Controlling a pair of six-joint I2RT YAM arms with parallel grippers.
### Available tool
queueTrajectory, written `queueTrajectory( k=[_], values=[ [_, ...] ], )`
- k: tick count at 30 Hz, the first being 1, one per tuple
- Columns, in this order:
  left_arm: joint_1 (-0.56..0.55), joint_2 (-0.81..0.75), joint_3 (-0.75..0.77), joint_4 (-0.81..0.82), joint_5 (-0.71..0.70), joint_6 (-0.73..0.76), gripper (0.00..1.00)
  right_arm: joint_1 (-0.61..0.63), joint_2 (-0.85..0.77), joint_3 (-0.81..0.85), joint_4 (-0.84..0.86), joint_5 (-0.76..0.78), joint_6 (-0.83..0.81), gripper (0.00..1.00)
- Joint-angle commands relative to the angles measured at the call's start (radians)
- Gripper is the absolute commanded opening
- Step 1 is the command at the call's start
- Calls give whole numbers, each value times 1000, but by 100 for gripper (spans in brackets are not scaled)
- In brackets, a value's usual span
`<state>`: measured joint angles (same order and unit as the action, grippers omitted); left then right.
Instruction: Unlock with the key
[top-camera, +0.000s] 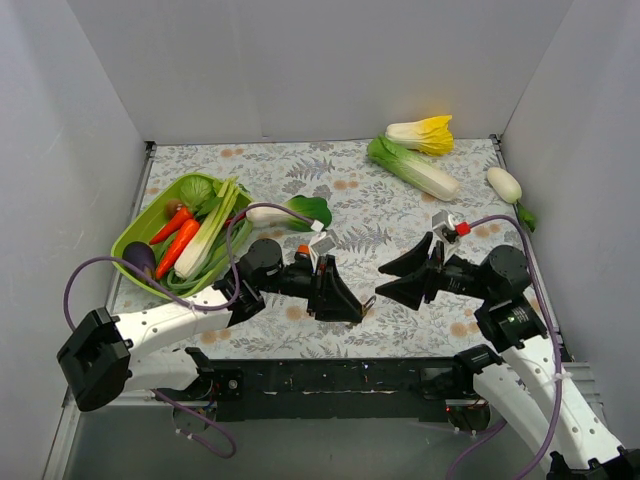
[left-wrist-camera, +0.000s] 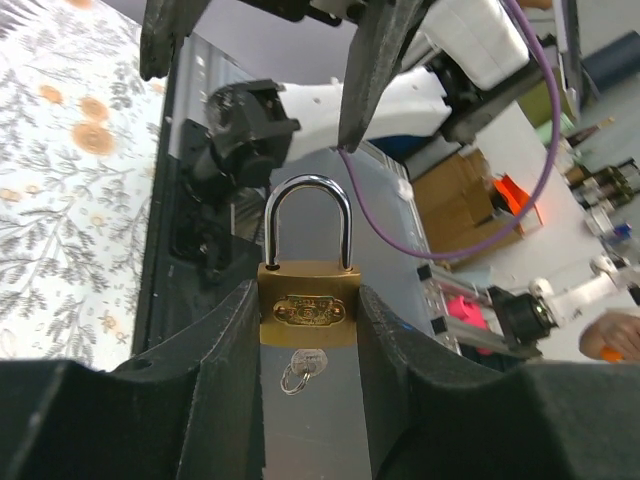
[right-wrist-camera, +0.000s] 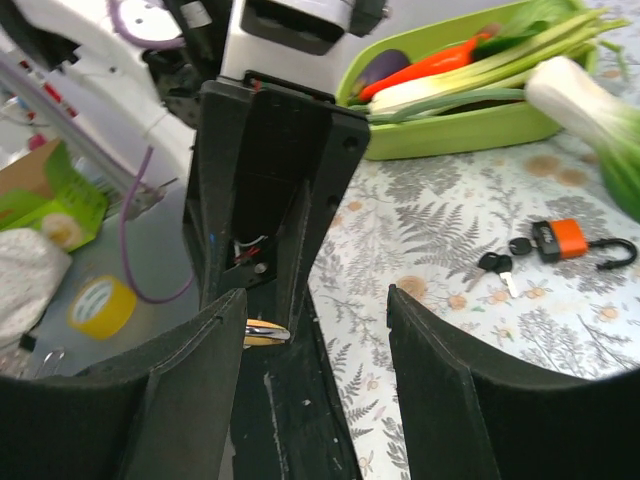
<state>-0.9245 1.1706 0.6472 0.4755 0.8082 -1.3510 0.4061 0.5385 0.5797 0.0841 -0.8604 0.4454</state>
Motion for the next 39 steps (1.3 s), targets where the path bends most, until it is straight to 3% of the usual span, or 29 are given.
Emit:
queueTrajectory(
  k=[1, 11, 22, 39],
  values=[
    [10, 4, 20, 54, 135, -27, 0, -1, 3, -6, 157, -175, 56, 65],
    [18, 44, 31, 90, 169, -49, 0, 0, -12, -72, 213, -275, 104, 65],
    [19, 87, 51, 137, 194, -88, 0, 10, -5, -106, 249, -285, 108, 65],
    [24, 144, 57, 218, 192, -122, 0, 17, -12, -132, 192, -292, 75, 55]
  ],
)
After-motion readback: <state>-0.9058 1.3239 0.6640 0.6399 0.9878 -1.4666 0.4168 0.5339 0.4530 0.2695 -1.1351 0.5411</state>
